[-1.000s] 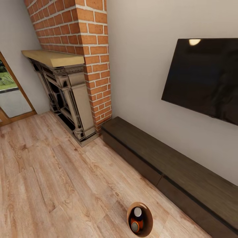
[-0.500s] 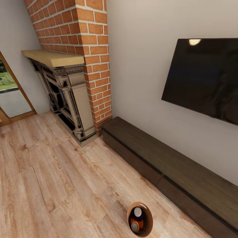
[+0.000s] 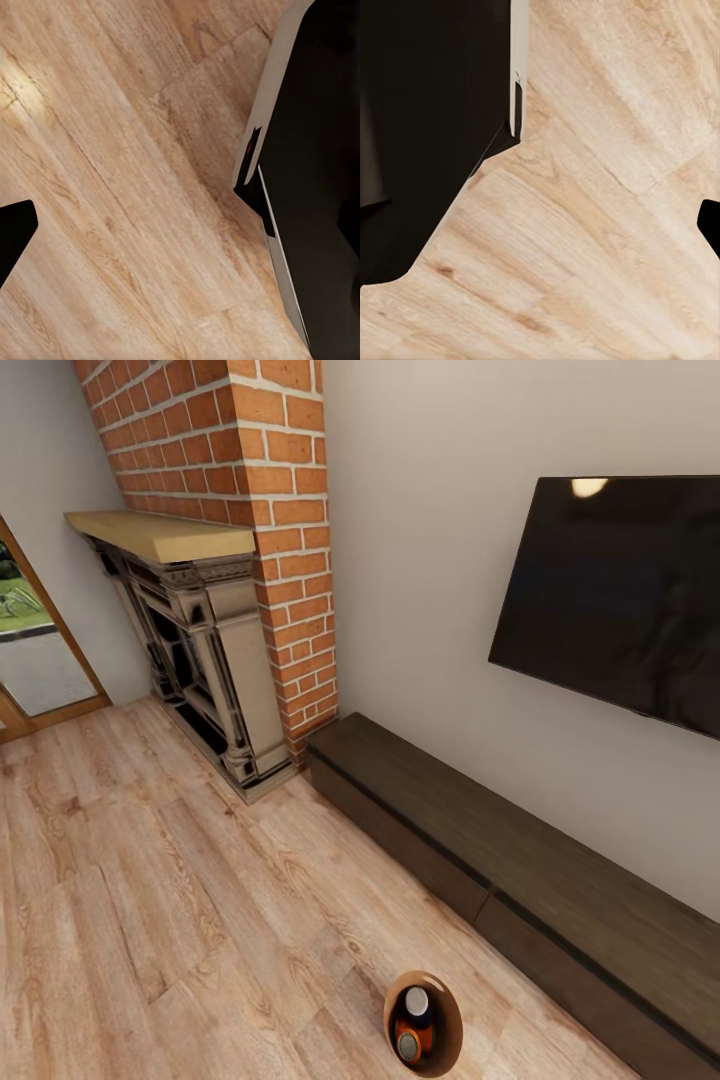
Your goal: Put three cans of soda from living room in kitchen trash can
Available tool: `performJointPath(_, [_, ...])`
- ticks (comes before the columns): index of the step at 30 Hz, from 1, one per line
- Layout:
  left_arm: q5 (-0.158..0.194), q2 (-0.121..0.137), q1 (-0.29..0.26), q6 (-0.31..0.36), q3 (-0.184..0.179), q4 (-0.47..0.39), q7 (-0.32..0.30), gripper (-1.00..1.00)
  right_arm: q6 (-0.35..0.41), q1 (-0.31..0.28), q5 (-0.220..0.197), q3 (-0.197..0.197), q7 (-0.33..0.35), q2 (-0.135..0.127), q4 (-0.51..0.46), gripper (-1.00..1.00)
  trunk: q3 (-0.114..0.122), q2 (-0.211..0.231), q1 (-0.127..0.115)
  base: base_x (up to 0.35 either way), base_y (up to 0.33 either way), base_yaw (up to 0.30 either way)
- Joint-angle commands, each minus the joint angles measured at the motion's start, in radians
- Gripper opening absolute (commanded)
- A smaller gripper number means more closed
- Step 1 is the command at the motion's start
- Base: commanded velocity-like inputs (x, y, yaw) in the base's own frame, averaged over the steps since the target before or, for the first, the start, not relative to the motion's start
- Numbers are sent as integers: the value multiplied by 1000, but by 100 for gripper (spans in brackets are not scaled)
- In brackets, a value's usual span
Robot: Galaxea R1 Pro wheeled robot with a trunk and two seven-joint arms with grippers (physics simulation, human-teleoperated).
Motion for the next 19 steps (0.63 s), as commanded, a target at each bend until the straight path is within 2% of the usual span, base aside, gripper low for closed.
performJointPath(1, [0, 0, 0, 0, 0, 0, 0, 100, 0, 0, 0, 0, 0, 0, 0, 100, 0, 0, 0, 0, 0, 0])
performJointPath(19, [1, 0, 0, 0, 0, 0, 0, 100, 0, 0, 0, -1, 0, 0, 0, 100, 0, 0, 0, 0, 0, 0])
